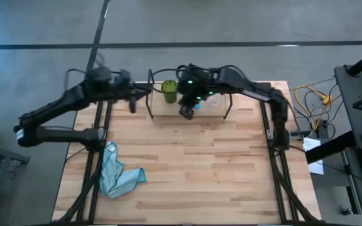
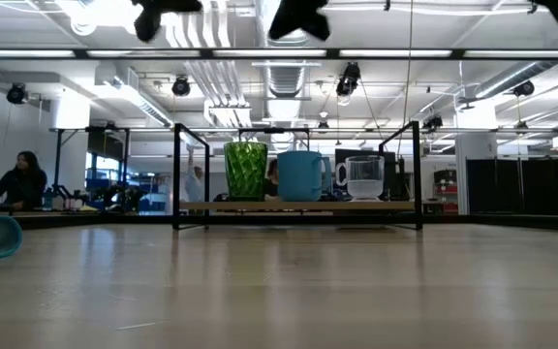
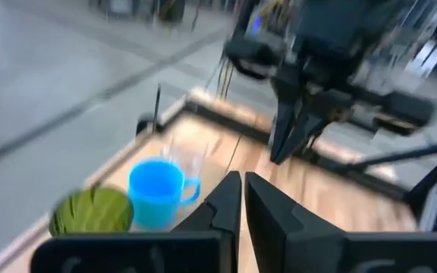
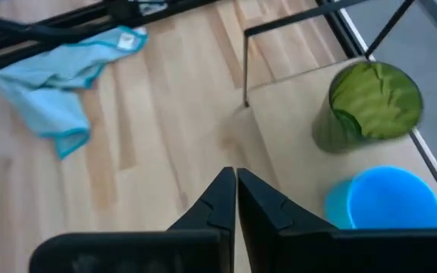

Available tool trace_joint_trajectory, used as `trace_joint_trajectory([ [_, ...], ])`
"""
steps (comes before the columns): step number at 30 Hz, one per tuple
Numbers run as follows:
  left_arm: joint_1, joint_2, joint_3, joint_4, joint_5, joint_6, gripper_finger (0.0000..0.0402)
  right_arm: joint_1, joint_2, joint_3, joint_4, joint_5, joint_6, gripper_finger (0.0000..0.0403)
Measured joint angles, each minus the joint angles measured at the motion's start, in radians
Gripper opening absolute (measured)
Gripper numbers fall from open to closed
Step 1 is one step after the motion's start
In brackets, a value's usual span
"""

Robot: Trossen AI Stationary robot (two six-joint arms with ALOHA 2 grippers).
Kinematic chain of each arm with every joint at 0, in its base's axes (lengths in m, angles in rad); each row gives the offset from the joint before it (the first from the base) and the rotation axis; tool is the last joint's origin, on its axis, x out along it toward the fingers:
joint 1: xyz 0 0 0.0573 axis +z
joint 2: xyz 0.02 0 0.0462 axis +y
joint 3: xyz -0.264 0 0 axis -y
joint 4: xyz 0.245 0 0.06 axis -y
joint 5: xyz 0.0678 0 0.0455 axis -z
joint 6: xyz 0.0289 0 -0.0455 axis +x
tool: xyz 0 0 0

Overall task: Stack small to large cups/mugs on shelf
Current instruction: Return to Home Position

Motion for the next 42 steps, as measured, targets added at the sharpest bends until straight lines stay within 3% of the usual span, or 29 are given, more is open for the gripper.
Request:
trace_joint_trajectory([
  [9,0.0,-0.278,-0.002,0.002,-0.005,0.0,0.0006,0.053,-0.191,0.0,-0.06,0.001,0.121,0.0009],
  [18,0.0,-0.405,-0.024,-0.116,-0.015,0.0,0.0006,0.089,-0.294,-0.046,0.003,0.063,-0.025,0.0009],
  [24,0.0,-0.44,-0.071,-0.086,-0.016,0.0,0.0006,0.093,-0.419,-0.312,0.18,0.063,-0.019,0.0009],
  [31,0.0,-0.44,-0.085,-0.087,-0.016,0.001,0.0006,0.097,-0.633,-0.695,0.579,0.047,0.05,0.0009],
  [36,0.0,-0.453,-0.113,-0.077,-0.016,0.005,0.0006,0.104,-0.774,-0.918,0.713,0.045,0.131,0.0009],
  [42,0.0,-0.505,-0.218,-0.049,-0.016,0.003,0.0006,0.111,-0.914,-1.177,0.942,0.044,0.08,0.0009],
])
